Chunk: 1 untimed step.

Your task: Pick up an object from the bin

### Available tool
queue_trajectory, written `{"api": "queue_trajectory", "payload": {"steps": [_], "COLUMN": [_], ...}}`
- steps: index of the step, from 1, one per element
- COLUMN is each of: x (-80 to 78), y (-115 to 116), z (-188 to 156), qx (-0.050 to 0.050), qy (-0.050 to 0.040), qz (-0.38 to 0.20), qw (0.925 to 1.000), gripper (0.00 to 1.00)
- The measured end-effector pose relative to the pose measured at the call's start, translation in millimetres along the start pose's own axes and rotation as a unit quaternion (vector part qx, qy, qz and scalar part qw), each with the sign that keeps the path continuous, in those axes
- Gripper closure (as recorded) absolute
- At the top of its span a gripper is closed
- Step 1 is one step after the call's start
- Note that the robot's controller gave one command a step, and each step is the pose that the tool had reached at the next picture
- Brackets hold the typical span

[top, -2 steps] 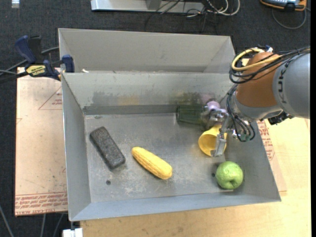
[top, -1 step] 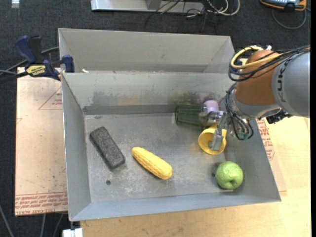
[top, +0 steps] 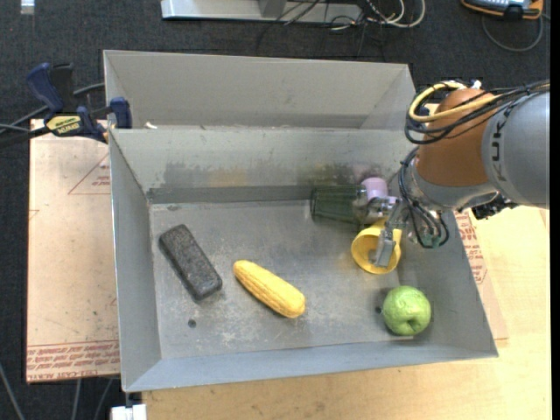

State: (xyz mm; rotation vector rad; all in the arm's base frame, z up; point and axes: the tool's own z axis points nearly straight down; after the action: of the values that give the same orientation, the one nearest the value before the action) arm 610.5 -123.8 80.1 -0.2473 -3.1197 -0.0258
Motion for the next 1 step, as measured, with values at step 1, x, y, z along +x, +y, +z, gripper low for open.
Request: {"api": "queue_trajectory", "payload": {"steps": [1], "x": [1.3], "y": [0.5], "z": [-4.0], "qx": [0.000], "qy": [0.0009], "qz": [0.000], "qw": [1.0000], "gripper": [1.00]}}
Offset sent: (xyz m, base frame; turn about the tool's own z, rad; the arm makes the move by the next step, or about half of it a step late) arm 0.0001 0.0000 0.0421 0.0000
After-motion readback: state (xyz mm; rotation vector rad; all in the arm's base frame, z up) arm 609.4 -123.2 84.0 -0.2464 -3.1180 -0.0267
